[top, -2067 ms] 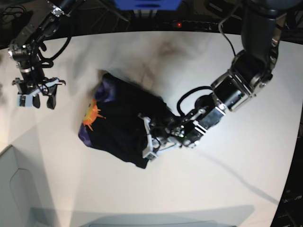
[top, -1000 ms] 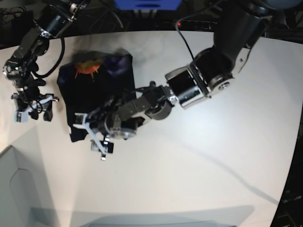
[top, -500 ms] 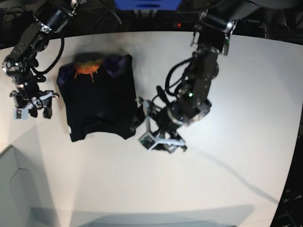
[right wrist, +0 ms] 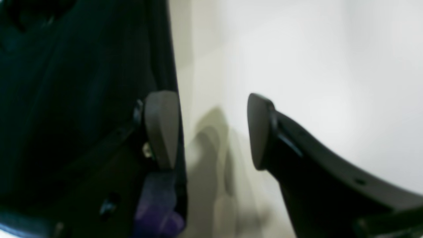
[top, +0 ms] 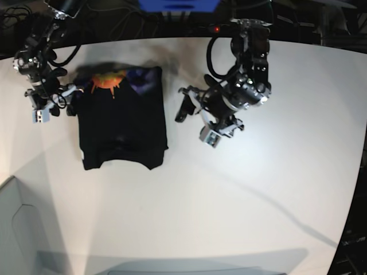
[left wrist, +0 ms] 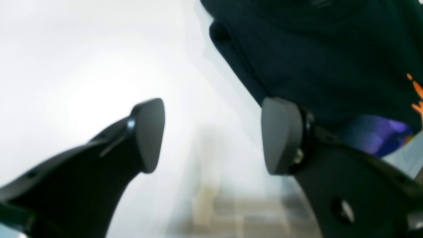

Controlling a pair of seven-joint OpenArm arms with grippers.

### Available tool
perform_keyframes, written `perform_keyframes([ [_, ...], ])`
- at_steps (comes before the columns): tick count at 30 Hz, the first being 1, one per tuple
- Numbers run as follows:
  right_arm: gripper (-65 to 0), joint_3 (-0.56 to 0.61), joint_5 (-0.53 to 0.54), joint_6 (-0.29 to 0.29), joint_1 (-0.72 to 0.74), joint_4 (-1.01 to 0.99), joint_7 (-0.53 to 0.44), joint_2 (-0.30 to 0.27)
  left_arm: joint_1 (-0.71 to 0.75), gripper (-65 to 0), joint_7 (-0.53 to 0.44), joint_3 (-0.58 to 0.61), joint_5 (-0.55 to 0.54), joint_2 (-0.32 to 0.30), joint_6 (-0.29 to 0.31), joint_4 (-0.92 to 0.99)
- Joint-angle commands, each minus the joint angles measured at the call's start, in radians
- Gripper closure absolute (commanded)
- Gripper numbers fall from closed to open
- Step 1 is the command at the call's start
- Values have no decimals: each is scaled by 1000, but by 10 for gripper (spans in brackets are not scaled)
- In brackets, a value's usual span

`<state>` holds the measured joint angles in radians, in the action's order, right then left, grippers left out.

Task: Fold the T-shirt properly
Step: 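Raise the left gripper off the bundle and move it to the bundle's side edge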

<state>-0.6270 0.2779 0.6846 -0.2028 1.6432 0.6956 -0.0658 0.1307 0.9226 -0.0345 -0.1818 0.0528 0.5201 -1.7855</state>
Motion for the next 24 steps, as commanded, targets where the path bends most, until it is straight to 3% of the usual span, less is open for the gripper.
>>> perform_keyframes([
  [1,-336,-8,13,14,-8,21,-17,-13,1,-441,-20,0,-18,6,-1,-17],
  [5,-336,-35,16,14,-59,71,-18,-13,20,-442,-21,9,-20,14,-1,-17],
  [10,-340,-115,16,14,-76,216,-66,59,22,-442,-17,3,-80,49,-1,-17],
  [24,-337,-8,17,14,-215,289,-72,108,19,-442,-29,11,-111,104,-2,129],
])
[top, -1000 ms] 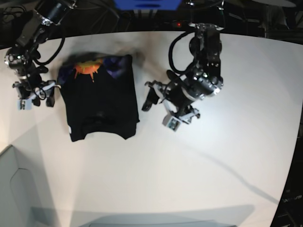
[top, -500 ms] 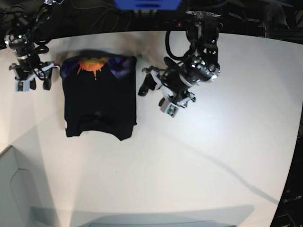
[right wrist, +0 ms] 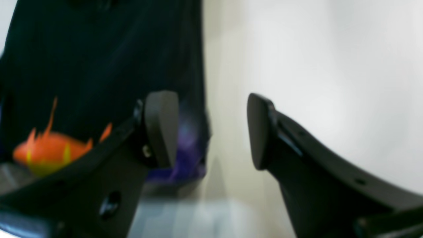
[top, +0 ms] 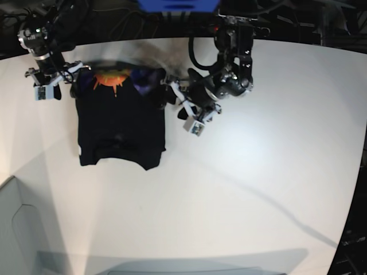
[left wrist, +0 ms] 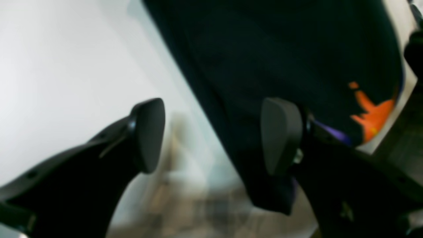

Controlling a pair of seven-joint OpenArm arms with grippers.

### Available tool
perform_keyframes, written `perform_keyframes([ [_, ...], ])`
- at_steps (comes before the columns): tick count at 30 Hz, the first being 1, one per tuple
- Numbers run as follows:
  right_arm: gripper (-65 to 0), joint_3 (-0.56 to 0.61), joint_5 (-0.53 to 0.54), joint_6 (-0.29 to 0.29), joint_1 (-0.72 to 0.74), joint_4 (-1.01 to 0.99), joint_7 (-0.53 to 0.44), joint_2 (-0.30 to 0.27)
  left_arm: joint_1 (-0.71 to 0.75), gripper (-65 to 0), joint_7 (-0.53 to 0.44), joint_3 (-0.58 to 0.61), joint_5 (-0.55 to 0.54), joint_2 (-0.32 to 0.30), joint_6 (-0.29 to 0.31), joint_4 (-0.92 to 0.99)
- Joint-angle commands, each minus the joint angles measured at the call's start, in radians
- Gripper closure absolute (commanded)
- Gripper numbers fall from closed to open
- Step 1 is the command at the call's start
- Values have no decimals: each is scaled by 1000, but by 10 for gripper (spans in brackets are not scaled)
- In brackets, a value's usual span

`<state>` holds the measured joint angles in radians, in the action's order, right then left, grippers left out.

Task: Fold the T-shirt properly
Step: 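Raise the left gripper off the bundle and move it to the bundle's side edge, then grasp the bundle's side edge with the left gripper and tuck it under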

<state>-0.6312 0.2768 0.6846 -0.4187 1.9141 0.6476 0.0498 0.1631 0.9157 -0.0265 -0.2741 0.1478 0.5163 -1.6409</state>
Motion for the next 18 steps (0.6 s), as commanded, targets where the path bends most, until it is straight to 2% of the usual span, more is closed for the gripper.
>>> perform_keyframes([
  [1,-337,7,19,14,-7,18,-24,-8,-15,-442,-22,3,-18,9,2,-6],
  [5,-336,21,19,14,-19,17,-24,-6,-17,-441,-22,10,-29,9,2,1],
  [11,-336,21,16,14,-18,14,-24,-6,-17,-440,-22,27,-146,9,2,5],
  [18,-336,21,16,14,-16,12,-24,-6,-36,-439,-22,27,-162,9,2,104],
])
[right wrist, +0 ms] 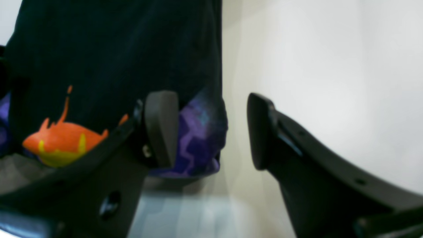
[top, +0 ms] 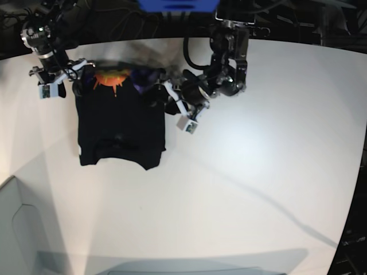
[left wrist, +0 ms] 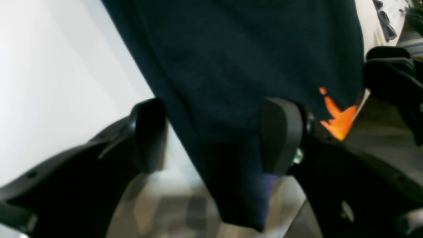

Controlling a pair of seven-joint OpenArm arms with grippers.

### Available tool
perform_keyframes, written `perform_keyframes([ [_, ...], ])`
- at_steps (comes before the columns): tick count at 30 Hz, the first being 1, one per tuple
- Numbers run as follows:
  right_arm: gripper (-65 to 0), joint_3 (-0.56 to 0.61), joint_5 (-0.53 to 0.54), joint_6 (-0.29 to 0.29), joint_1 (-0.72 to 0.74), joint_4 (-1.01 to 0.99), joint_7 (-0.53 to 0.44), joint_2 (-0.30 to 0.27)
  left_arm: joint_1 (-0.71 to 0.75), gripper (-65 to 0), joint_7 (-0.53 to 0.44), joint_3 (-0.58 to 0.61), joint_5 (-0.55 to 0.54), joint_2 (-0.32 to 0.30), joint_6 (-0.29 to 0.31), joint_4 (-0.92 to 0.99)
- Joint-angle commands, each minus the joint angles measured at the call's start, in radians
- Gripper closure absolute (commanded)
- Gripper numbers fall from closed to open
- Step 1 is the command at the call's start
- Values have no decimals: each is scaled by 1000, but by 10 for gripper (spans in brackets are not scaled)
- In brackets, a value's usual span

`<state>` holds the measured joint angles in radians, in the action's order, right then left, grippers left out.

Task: Fold the T-shirt properly
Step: 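Grasp the bundle's side edge with the left gripper and tuck it under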

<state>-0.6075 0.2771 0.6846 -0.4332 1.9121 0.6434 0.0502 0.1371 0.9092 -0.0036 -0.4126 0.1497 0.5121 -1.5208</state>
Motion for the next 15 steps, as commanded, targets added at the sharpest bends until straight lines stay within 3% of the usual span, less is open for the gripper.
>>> perform_keyframes([
  [1,-336,-2,15,14,-2,14,-20,-6,-11,-438,-15,4,-24,7,6,-11],
  [4,-336,-2,15,14,-2,14,-20,-6,-11,-421,-15,7,-25,7,7,-11],
  [9,-336,-2,15,14,1,13,-20,-6,-11,-310,-15,49,-116,7,7,-14],
  [15,-336,-2,14,14,3,13,-20,-6,-23,-299,-14,49,-119,7,7,-5],
])
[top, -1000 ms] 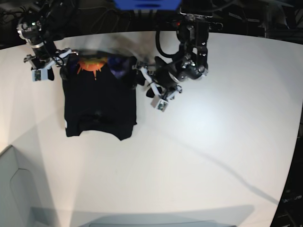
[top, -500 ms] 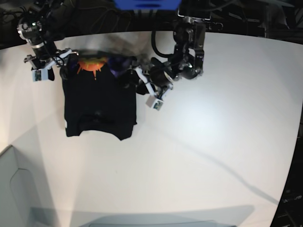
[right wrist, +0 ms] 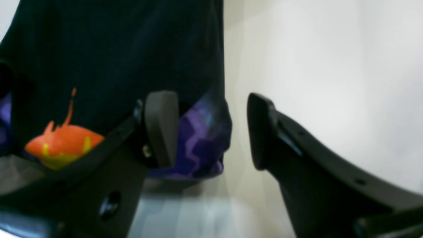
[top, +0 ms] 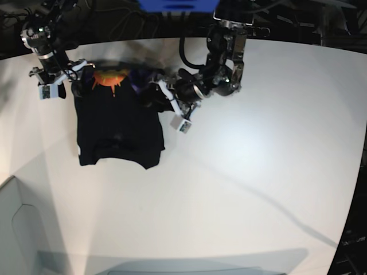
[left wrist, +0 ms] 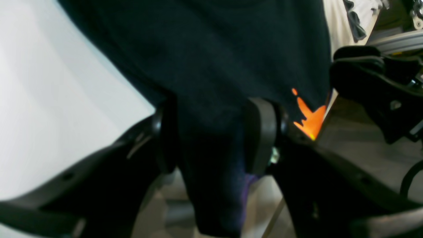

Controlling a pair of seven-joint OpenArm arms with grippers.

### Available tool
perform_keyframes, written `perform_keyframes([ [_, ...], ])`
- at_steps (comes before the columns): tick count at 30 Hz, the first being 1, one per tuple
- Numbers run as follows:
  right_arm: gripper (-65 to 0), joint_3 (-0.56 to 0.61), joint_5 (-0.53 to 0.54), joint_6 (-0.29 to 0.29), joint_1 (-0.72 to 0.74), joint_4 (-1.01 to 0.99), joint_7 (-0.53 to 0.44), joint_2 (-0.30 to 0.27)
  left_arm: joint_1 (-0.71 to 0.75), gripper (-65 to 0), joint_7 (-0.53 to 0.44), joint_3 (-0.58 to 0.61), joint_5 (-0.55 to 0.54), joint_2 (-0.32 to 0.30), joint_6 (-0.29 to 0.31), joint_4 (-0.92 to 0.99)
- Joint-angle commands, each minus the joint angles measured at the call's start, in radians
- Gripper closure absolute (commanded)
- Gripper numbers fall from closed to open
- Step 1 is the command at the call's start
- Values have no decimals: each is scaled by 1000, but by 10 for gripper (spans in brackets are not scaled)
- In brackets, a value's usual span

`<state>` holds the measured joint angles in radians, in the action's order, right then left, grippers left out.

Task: Fold the T-shirt properly
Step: 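Grasp the bundle's side edge with the left gripper and tuck it under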

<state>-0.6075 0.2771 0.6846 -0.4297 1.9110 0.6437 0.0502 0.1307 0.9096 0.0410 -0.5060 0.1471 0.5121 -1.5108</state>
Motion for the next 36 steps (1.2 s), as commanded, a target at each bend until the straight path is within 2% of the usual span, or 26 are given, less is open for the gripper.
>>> perform_keyframes([
  [1,-336,-2,14,14,-1,14,-20,-6,-16,-299,-13,4,-27,10,7,-15],
  [10,-336,-2,14,14,1,14,-20,-6,-16,-300,-4,3,-36,-13,7,-26],
  [15,-336,-2,14,14,15,12,-17,-6,-13,-372,-2,3,-44,-13,7,-27],
  [18,-336,-2,14,14,19,12,-15,-6,-16,-405,-2,4,-90,-19,7,-20],
  [23,-337,-1,14,14,21,12,-15,-6,-18,-409,-1,6,-107,-19,7,-21],
  [30,-338,-1,14,14,21,12,-17,-6,-39,-406,-1,70,-102,-19,7,-15],
  [33,-337,-1,14,14,21,12,-17,-6,-41,-340,-2,102,-102,-19,7,-15],
  [36,-337,-1,14,14,21,12,-17,-8,-41,-170,-2,104,-105,-19,7,-17],
])
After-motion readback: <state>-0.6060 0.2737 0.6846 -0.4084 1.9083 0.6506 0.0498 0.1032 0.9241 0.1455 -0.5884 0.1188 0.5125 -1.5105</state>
